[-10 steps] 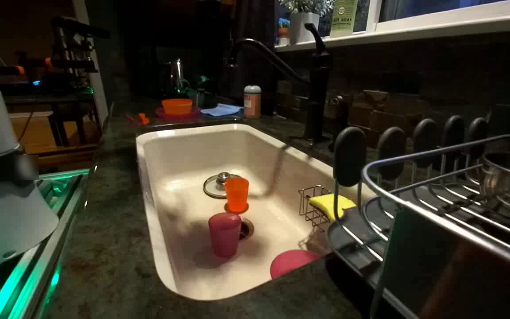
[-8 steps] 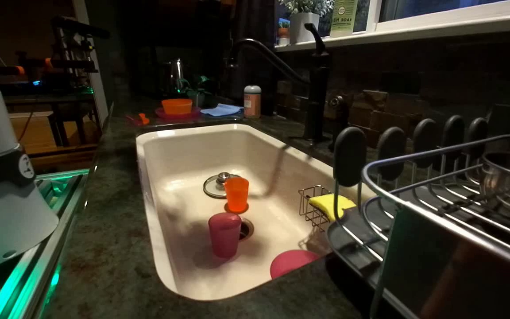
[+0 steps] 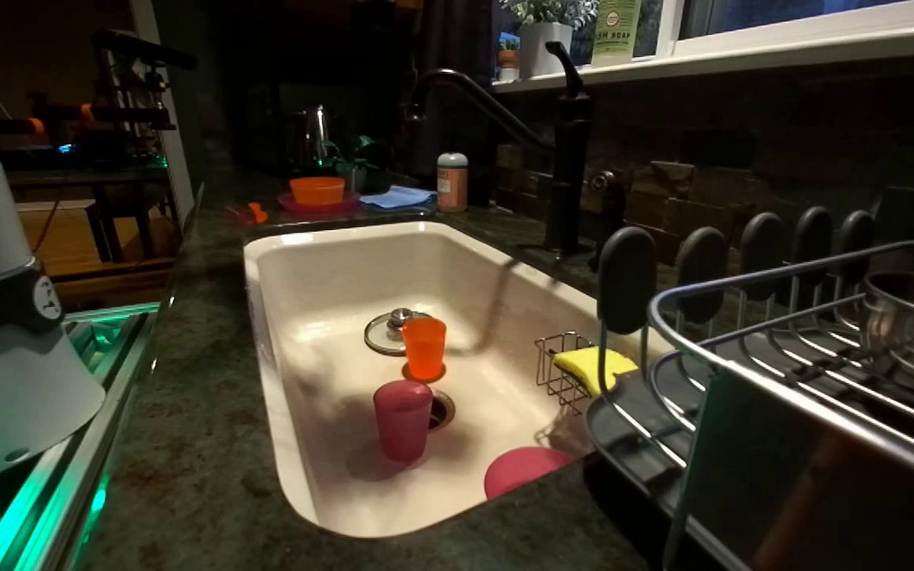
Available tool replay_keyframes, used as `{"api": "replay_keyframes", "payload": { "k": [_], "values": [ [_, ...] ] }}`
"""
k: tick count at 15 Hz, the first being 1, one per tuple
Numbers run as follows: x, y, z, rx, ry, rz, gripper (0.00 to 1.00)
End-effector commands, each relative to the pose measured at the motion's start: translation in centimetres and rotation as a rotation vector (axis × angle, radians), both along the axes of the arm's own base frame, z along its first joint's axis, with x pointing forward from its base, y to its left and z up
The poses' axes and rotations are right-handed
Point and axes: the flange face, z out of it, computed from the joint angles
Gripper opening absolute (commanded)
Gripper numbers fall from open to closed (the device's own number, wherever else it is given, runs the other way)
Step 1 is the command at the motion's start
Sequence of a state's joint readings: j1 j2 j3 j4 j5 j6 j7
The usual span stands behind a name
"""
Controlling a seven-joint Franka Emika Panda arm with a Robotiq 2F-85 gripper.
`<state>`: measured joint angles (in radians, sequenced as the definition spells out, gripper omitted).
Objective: Pour the liquid out of the orange cup and into the pink cup.
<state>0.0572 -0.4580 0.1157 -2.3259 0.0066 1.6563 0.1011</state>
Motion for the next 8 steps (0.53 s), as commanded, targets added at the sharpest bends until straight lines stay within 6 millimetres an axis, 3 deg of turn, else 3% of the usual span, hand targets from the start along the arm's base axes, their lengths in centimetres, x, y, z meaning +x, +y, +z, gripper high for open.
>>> {"api": "replay_keyframes", "payload": {
  "k": [1, 8],
  "values": [
    [0.0, 0.0, 0.0, 0.000, 0.001, 0.000, 1.00],
    [-1.4, -3.1, -6.1, -0.065, -0.192, -0.015, 1.00]
  ]
}}
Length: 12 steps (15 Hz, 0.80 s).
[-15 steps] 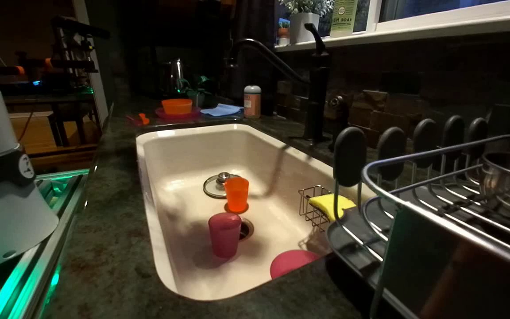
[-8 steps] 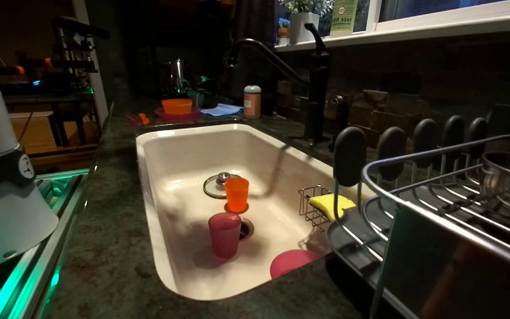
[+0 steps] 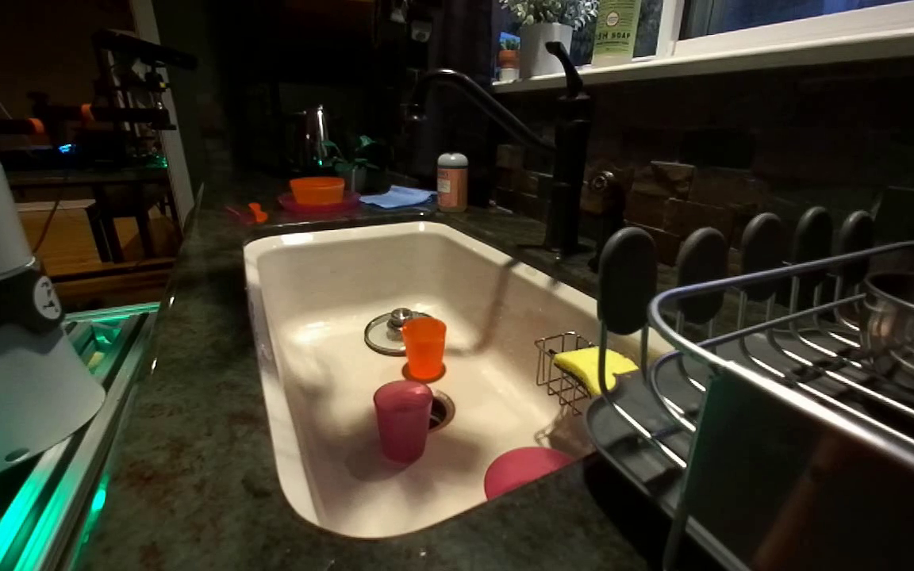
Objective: Pour the liquid out of the orange cup and into the pink cup.
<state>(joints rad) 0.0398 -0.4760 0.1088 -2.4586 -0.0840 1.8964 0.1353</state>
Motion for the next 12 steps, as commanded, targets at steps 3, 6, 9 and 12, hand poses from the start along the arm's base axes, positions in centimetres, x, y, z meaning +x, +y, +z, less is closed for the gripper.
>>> {"api": "replay_keyframes", "payload": {
  "k": [3, 6, 9, 12],
  "values": [
    [-2.6, -3.7, -6.6, 0.047, -0.049, -0.057, 1.00],
    [-2.7, -7.0, -10.6, 0.096, -0.056, -0.160, 1.00],
    [-1.4, -9.6, -13.7, 0.134, -0.086, -0.288, 1.00],
    [-1.1, -10.4, -18.1, 0.185, -0.060, -0.444, 1.00]
  ]
}}
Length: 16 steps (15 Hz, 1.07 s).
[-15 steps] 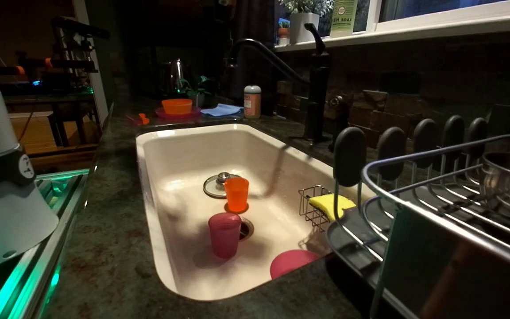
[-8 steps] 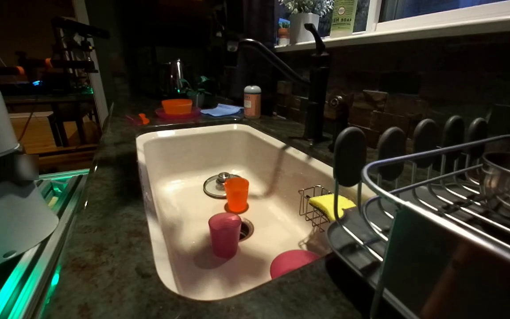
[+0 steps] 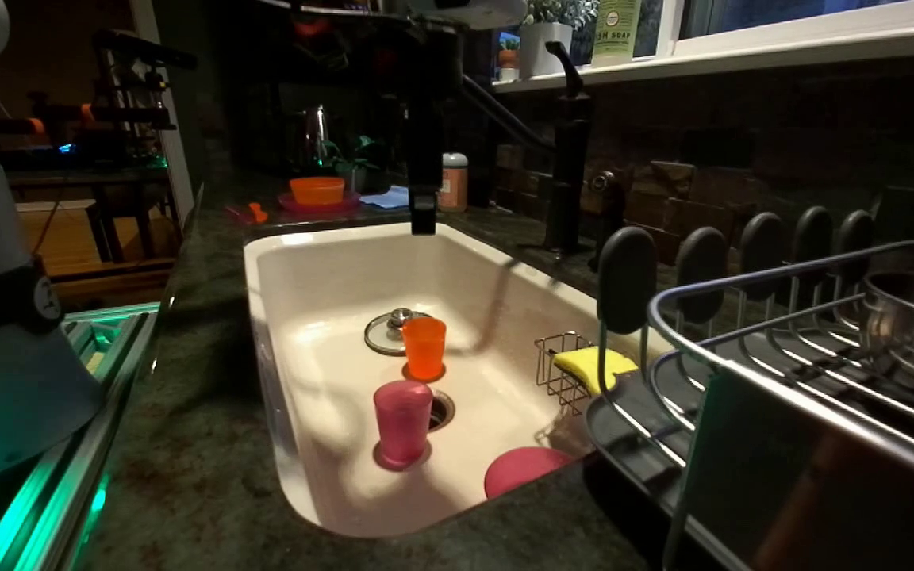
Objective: Pour the liquid out of the orange cup and into the pink cup.
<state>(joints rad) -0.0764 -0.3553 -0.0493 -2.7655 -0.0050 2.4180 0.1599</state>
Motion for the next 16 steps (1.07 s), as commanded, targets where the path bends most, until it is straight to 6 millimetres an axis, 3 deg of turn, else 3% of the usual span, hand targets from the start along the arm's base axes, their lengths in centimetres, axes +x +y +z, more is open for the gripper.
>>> {"api": "replay_keyframes", "payload": {
  "k": [1, 3, 7, 14, 16],
  "values": [
    [0.2, -0.3, -1.2, 0.021, 0.008, -0.046, 1.00],
    [0.6, -0.4, -2.3, 0.024, 0.027, -0.051, 1.00],
    [0.8, -0.4, -1.3, 0.022, 0.002, -0.049, 1.00],
    [0.9, -1.1, -9.2, 0.155, 0.182, -0.171, 1.00],
    [0.3, 0.2, -11.5, 0.175, 0.224, -0.049, 1.00]
  ]
}}
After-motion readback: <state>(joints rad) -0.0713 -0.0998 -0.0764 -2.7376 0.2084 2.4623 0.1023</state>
